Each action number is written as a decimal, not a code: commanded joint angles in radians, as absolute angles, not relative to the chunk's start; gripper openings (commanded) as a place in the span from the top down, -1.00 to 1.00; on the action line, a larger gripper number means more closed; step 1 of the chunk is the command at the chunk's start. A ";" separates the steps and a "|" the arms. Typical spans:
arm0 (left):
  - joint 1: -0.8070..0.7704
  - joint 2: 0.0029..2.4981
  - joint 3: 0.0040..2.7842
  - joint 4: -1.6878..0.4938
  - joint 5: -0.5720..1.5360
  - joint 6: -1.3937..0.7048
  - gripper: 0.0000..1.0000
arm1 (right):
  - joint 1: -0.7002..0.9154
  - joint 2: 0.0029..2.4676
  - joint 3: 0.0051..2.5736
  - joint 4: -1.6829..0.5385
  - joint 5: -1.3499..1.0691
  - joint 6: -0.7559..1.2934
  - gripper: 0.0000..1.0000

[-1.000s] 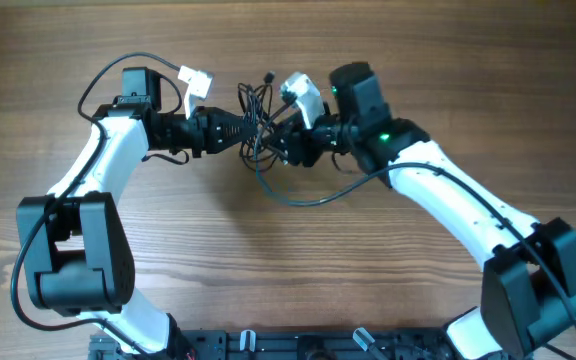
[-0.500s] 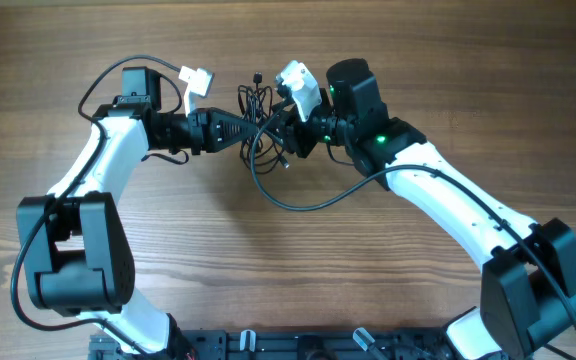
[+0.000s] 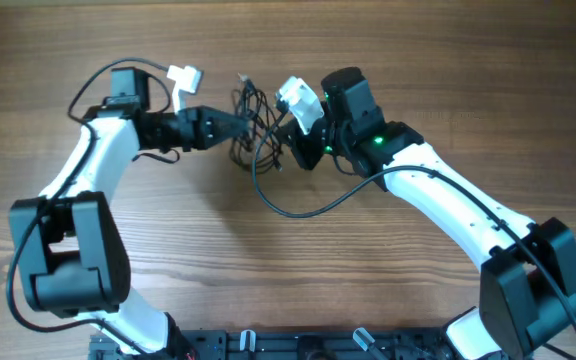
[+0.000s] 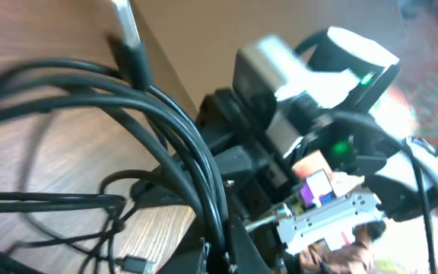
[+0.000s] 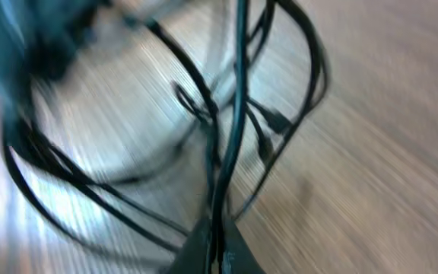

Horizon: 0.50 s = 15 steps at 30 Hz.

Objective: Untangle cables

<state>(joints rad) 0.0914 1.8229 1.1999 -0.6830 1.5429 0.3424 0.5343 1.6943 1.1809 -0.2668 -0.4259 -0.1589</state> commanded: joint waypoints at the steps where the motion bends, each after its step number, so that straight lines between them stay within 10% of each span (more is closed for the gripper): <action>1: 0.196 1.829 1.212 -0.676 1.577 0.327 0.89 | 0.510 1.711 1.183 -0.321 -0.310 -0.178 0.91; 15: 0.316 1.829 1.212 -0.677 1.574 0.301 0.91 | 0.477 1.711 1.182 -0.406 -0.295 0.213 0.84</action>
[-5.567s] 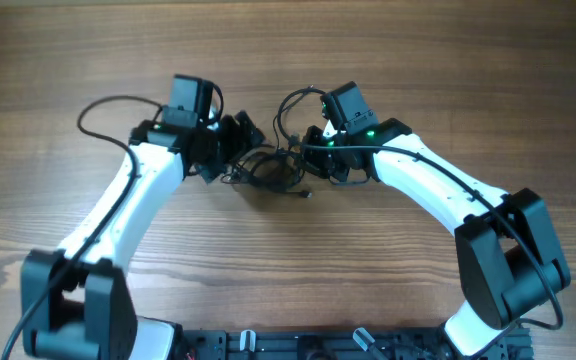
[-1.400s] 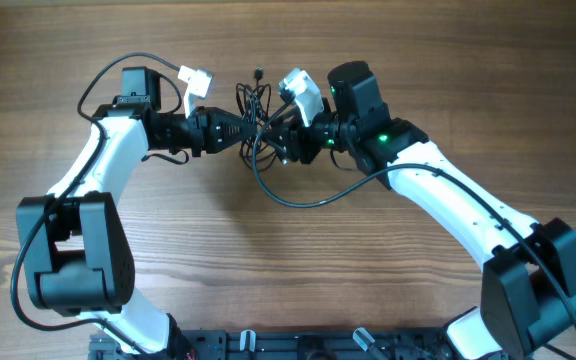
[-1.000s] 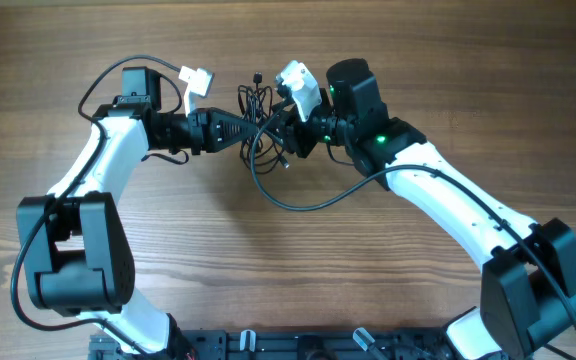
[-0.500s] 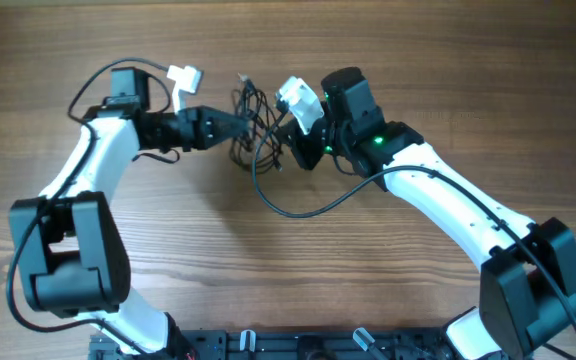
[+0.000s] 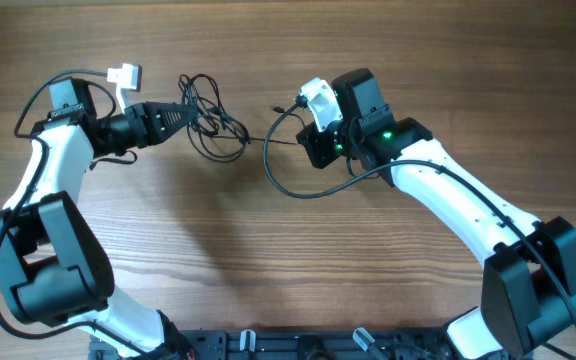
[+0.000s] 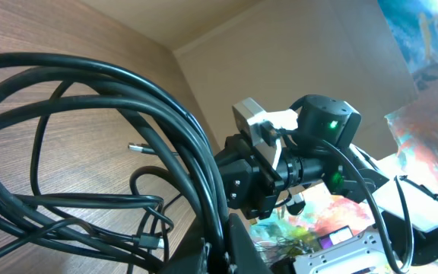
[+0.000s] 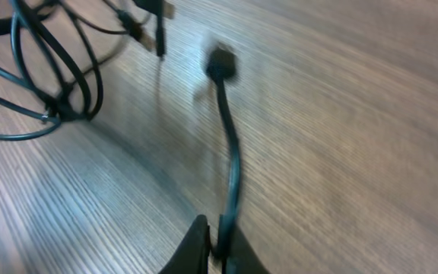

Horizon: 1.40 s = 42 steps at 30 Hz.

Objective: Untangle cables

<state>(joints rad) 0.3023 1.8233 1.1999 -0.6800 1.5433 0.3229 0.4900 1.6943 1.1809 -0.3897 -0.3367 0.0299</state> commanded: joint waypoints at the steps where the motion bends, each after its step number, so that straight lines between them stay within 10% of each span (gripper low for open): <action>1: 0.316 1.829 1.212 -0.677 1.573 0.301 0.91 | 0.477 1.711 1.182 -0.414 -0.296 0.288 0.83; 7: 0.285 1.829 1.212 -0.677 1.534 0.299 0.88 | 0.477 1.711 1.182 -0.421 -0.439 0.347 -0.18; 14: 0.246 1.829 1.212 -0.665 1.507 0.229 0.79 | 0.445 1.711 1.182 -0.340 -0.439 0.367 -0.50; 23: 0.184 1.829 1.212 -0.586 1.577 0.302 0.84 | 0.338 1.711 1.182 -0.322 -0.715 0.501 -0.44; 31: 0.155 1.829 1.212 -0.541 1.577 0.170 0.92 | 0.396 1.711 1.182 -0.355 -0.775 1.105 0.36; 42: 0.120 1.829 1.212 -0.541 1.577 0.148 0.92 | 0.561 1.711 1.182 -0.246 -0.520 1.496 0.24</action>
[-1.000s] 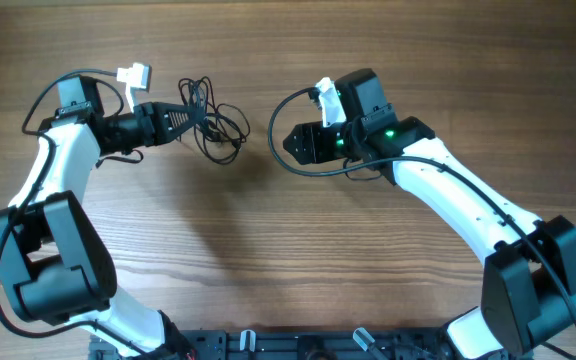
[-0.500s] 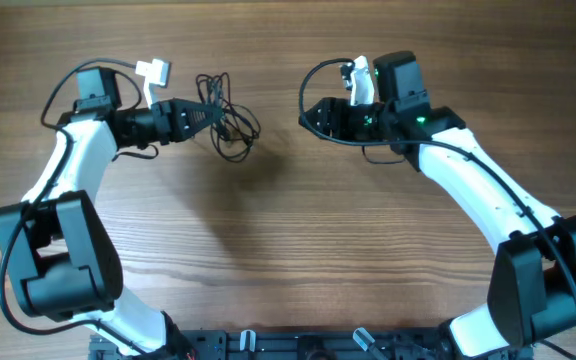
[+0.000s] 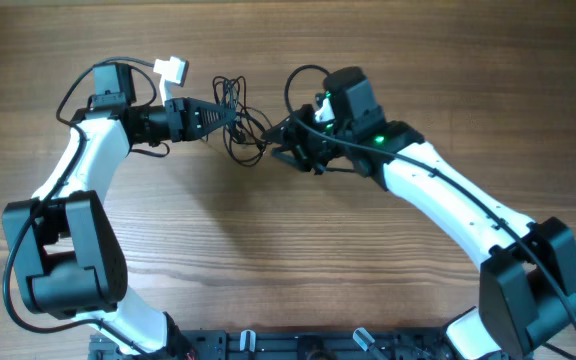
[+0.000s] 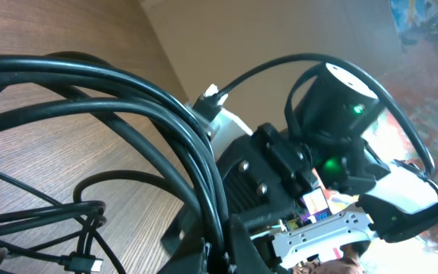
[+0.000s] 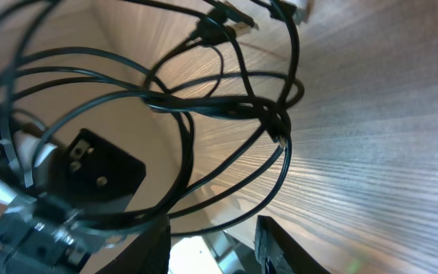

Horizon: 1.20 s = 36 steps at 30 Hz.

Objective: Untangle cables

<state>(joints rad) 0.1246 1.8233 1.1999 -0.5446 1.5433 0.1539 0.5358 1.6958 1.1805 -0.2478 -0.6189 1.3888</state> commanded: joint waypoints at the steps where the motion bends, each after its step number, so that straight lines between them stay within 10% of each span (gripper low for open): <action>1: 0.120 1.829 1.212 -0.542 1.577 0.148 0.92 | 0.568 1.711 1.182 -0.247 -0.504 1.509 0.24; 16: 0.120 1.829 1.212 -0.541 1.577 0.149 0.91 | 0.609 1.884 1.182 0.014 -0.469 1.650 0.26; 19: 0.121 1.829 1.212 -0.537 1.574 0.153 0.91 | 0.609 1.898 1.182 0.059 -0.470 1.643 0.77; 36: 0.154 1.829 1.212 -0.446 1.221 -0.065 0.91 | 0.609 1.639 1.183 0.173 -0.617 0.935 0.91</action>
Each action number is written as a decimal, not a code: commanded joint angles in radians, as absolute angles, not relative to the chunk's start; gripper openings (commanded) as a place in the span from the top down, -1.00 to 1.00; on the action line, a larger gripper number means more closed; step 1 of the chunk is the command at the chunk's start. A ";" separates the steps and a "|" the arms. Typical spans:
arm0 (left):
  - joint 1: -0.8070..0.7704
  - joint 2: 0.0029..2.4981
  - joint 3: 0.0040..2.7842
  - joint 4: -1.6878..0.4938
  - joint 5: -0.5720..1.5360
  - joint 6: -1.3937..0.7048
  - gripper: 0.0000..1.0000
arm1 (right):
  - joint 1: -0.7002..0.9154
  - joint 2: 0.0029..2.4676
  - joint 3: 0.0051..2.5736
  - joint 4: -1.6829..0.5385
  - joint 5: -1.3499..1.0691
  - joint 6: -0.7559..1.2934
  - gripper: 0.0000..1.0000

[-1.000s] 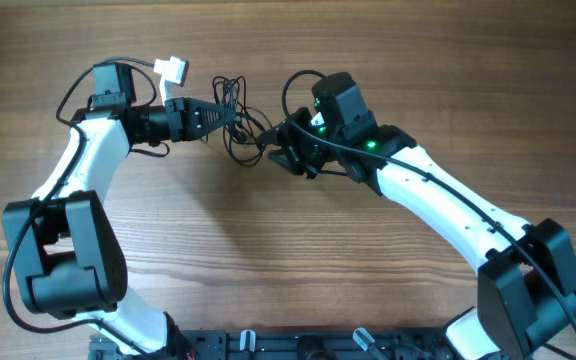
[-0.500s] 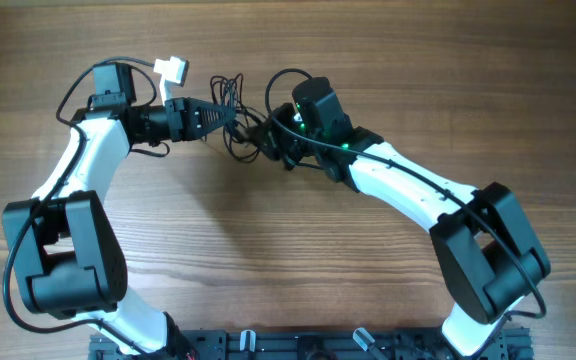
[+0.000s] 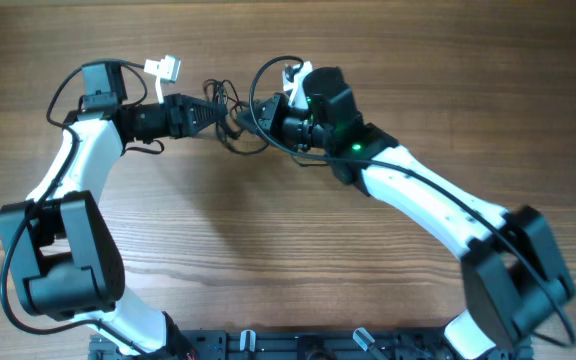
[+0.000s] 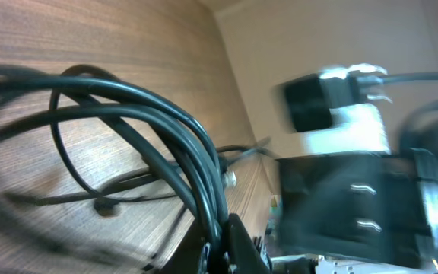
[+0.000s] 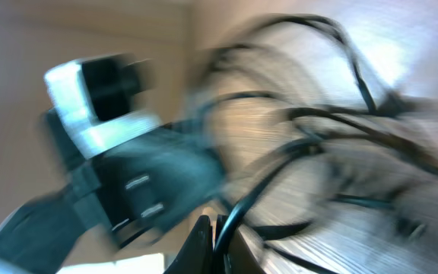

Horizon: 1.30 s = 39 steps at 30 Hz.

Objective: Untangle cables

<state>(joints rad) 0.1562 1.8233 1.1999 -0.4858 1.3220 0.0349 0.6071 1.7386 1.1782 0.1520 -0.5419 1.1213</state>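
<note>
A tangle of thin black cables hangs between the two grippers near the table's far middle. My left gripper comes in from the left, shut on a bundle of several strands that run up out of its jaws. Directly to the right of the tangle, my right gripper is shut on one black cable in a heavily blurred view. A cable loop arches above the right gripper. The two grippers are almost touching.
The wooden table carries only the cables. Both arms reach in from the front, where a black rail runs along the near edge. The left arm's white wrist-camera mount sticks up beside the tangle.
My right gripper was open beside the tangle; now it is shut on a cable and sits further left, close to the left gripper. The left gripper still holds its bundle, slightly further left.
Both grippers first held cables close together at mid-table. Then they stood far apart, the left with the bundle and the right with a single cable drawn out. Later the right gripper was open at the tangle, and now it is shut on a cable again.
</note>
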 commanded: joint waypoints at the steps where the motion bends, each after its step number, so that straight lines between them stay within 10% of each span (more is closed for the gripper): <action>1: 0.154 1.829 1.212 -0.423 1.213 -0.099 0.92 | 0.609 1.622 1.183 0.176 -0.634 0.896 0.91; 8: 0.152 1.829 1.210 -0.424 1.017 -0.194 0.92 | 0.609 1.605 1.183 0.432 -0.923 0.682 0.91; 19: 0.153 1.829 1.210 -0.419 1.000 -0.187 0.92 | 0.609 1.606 1.183 0.766 -0.742 0.688 0.91; 36: 0.152 1.829 1.210 -0.400 1.103 -0.003 0.92 | 0.616 1.607 1.182 -0.331 -0.746 0.668 0.87; 39: 0.152 1.829 1.210 -0.405 1.105 0.007 0.92 | 0.619 1.608 1.182 -0.448 -0.669 0.587 -0.68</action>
<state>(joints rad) 0.1463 1.8164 1.2110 -0.4026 1.0584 -0.0429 0.6083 1.6279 1.1751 -0.3931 -0.7410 0.6903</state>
